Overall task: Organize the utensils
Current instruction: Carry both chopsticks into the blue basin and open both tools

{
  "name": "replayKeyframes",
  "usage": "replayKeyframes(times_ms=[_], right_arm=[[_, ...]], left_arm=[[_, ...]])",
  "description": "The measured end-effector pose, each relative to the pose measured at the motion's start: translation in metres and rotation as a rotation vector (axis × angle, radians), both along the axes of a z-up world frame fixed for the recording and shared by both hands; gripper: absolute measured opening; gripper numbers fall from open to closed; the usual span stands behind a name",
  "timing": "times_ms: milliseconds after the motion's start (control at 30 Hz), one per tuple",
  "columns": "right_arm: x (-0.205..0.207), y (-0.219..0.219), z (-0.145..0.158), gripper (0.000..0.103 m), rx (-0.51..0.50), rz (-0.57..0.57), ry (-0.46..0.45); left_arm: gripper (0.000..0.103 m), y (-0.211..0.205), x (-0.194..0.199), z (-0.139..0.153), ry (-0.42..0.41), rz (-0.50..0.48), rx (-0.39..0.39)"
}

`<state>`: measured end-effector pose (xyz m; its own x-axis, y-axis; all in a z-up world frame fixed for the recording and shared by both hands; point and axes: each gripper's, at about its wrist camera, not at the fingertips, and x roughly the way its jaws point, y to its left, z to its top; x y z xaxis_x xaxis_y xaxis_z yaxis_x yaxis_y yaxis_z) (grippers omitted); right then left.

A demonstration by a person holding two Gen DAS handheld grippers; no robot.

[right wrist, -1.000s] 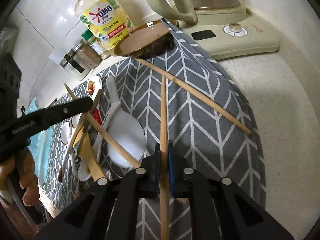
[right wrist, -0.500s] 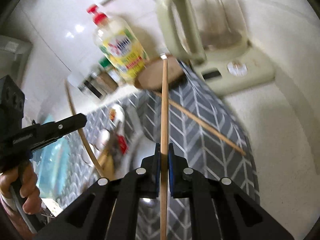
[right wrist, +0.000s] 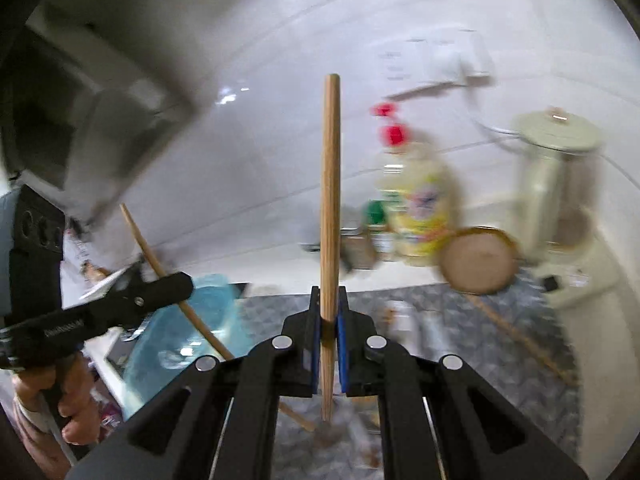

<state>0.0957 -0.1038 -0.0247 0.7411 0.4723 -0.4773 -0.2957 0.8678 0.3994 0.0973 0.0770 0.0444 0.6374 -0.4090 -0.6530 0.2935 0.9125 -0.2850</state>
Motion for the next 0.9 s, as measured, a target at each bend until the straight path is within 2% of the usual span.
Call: replayKeyframes(times_ms=[133,267,367,467,600,700,900], right_arm=[[-0.002,0.064,0.008,0.007,0.061,0.140,0.021],[-0.003,0.122,0.002,0.007,0.110,0.265,0.076],[-0.005,0.169,-0.008,0.007,0.105,0.331,0.111],[0.000,0.210,-0.034,0.007,0.081,0.380,0.204],[0.014,0.253,-0.074,0.007,-0.027,0.380,0.317],[0.030,0.276,-0.100,0.007,-0.118,0.354,0.395],[0.063,0.300,-0.130,0.009,-0.240,0.269,0.492]], left_arm=[[0.007,0.063,-0.019,0.011,0.000,0.075,0.032],[0.007,0.130,-0.037,0.016,0.017,0.161,0.079],[0.007,0.176,-0.040,0.002,0.069,0.204,0.114],[0.007,0.207,-0.032,-0.031,0.157,0.200,0.145],[0.007,0.233,-0.010,-0.080,0.267,0.165,0.160],[0.008,0.240,0.013,-0.106,0.290,0.165,0.166],[0.010,0.233,0.044,-0.134,0.324,0.134,0.191]])
